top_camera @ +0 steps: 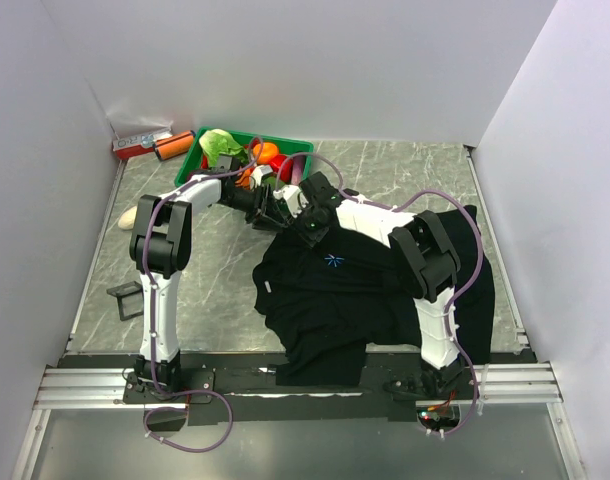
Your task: Remove the brooch from the garment
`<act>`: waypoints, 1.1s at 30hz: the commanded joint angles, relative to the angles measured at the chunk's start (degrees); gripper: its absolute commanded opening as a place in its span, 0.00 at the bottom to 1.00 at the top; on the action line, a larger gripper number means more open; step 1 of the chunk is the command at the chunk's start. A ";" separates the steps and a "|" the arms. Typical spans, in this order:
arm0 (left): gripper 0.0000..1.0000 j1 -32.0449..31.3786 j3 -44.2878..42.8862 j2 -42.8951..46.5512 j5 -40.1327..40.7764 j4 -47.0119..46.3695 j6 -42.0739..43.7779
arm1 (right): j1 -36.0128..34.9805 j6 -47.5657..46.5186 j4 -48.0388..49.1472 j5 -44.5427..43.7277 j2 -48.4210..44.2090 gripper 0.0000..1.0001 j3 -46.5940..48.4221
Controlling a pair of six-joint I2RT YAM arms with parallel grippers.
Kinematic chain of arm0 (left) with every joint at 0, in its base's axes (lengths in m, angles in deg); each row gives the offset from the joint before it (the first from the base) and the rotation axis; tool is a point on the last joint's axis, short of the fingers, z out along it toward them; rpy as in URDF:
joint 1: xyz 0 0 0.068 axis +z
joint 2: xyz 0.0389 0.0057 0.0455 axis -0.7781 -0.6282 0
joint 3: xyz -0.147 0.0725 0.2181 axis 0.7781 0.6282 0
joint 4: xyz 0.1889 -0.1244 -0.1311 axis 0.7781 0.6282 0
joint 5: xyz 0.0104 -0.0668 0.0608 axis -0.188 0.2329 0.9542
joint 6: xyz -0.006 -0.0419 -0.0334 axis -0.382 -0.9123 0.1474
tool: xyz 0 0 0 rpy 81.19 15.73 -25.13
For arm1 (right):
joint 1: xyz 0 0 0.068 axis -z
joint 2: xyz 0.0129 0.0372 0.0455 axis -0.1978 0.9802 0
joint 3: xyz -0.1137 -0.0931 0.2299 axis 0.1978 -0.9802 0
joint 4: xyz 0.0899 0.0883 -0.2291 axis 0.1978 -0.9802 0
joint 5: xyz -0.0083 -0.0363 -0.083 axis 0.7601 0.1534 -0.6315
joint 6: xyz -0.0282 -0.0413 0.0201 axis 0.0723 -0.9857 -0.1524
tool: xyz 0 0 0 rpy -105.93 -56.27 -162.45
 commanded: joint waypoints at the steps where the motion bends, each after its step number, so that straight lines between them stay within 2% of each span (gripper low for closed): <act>1: 0.47 0.23 -1.64 0.43 -0.69 0.62 0.93 | 0.40 0.48 -0.42 -2.72 -1.11 0.36 1.36; 7: 0.47 0.23 -1.20 0.69 -0.95 0.26 0.84 | 0.93 0.31 -2.00 -2.46 -1.99 0.33 1.18; 21: 0.48 0.23 -1.29 0.96 -0.86 0.70 1.63 | 2.60 -0.31 -3.58 -2.81 -3.58 0.18 0.57; 27: 0.48 0.23 -1.29 1.13 -0.86 0.88 2.07 | 3.30 -0.66 -4.02 -2.72 -4.02 0.00 0.04; 33: 0.48 0.23 -2.78 1.22 -2.27 1.58 3.82 | 4.35 -0.57 -3.41 -1.32 -7.09 0.00 -1.36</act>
